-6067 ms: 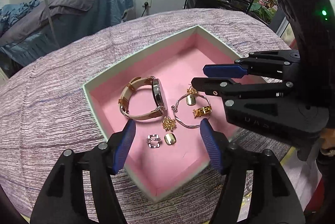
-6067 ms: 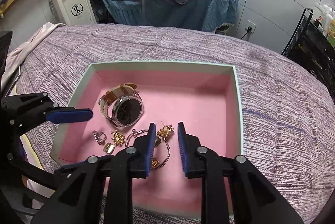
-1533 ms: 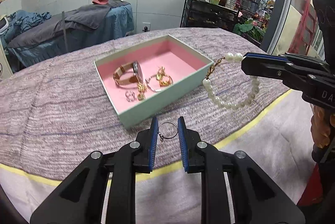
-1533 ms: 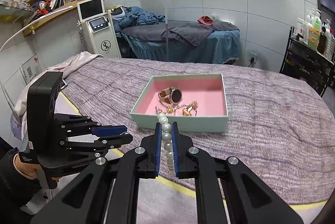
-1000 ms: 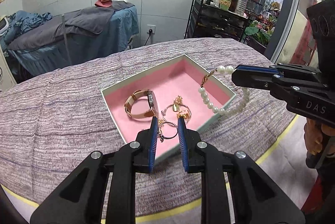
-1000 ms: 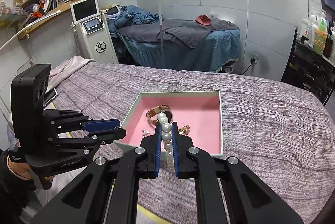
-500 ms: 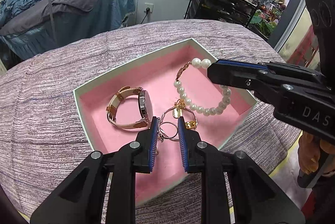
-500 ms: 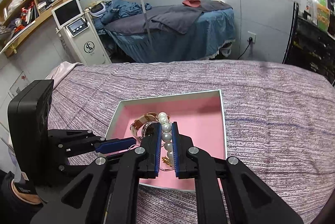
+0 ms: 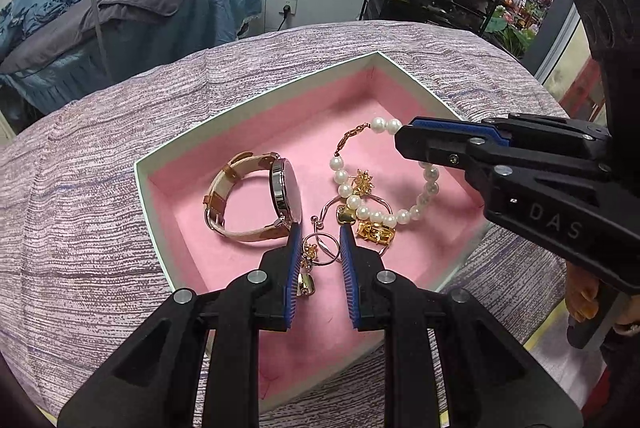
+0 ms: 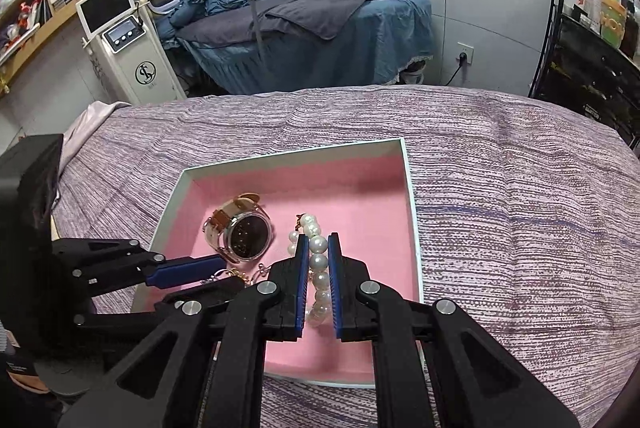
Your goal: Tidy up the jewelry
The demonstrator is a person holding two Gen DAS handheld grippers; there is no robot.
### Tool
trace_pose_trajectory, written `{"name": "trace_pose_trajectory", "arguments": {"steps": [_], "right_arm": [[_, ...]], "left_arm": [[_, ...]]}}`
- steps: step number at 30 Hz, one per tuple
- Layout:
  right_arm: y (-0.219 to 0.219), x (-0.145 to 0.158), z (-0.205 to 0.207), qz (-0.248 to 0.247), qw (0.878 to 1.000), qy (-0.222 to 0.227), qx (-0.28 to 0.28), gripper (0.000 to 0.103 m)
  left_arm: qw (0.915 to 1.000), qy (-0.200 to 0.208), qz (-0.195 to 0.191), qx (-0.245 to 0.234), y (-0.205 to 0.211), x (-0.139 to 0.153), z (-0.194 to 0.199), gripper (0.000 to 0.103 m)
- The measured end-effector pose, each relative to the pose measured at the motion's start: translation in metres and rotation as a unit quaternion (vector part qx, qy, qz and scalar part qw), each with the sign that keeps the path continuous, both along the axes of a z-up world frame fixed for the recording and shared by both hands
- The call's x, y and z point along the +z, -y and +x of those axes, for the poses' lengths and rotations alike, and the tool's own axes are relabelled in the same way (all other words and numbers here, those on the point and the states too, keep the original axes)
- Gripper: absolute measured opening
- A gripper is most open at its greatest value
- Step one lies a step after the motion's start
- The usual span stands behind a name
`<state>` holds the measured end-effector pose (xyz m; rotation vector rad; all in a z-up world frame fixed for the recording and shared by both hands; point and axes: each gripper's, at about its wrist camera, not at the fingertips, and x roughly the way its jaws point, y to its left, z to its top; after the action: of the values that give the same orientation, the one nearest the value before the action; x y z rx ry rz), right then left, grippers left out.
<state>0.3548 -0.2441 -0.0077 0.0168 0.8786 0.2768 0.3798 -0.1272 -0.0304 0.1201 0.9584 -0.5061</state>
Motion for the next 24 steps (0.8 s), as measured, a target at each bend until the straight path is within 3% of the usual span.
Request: {"name": "trace_pose_trajectory", "arguments": {"steps": [3,5,7,9,12,15,18,20,24], "right_arm": [[0.002,-0.001,-0.001,-0.005,1.0,0.004,-0.001,0.01],[0.003,0.0,-0.002,-0.006,1.0,0.008,-0.002,0.024],[0.004,0.002,-0.003,-0.008,1.0,0.017,-0.005,0.037],[0.004,0.006,-0.005,-0.008,1.0,0.027,-0.007,0.037],[0.005,0.012,-0.008,-0.008,0.999,0.04,-0.007,0.04],[0.005,0.018,-0.014,-0.012,0.998,0.056,-0.011,0.051],[0.005,0.024,-0.025,-0.017,0.997,0.071,-0.009,0.064],[0.003,0.025,-0.033,-0.026,0.997,0.076,-0.012,0.078],[0.001,0.029,-0.055,-0.045,0.995,0.089,-0.008,0.087]], "left_arm": [[1.0,0.007,0.002,0.001,-0.001,0.001,-0.001,0.032],[0.9999,0.013,-0.002,0.005,-0.004,0.004,-0.002,0.049],[0.9998,0.019,-0.006,0.009,-0.007,0.007,-0.003,0.05],[0.9996,0.022,-0.013,0.012,-0.01,0.011,-0.003,0.052],[0.9989,0.03,-0.029,0.02,-0.016,0.019,-0.005,0.064],[0.9976,0.043,-0.044,0.033,-0.025,0.026,-0.012,0.075],[0.9951,0.07,-0.052,0.047,-0.034,0.034,-0.026,0.085],[0.9928,0.092,-0.058,0.051,-0.042,0.039,-0.04,0.09],[0.9862,0.137,-0.059,0.071,-0.057,0.047,-0.074,0.096]]}}
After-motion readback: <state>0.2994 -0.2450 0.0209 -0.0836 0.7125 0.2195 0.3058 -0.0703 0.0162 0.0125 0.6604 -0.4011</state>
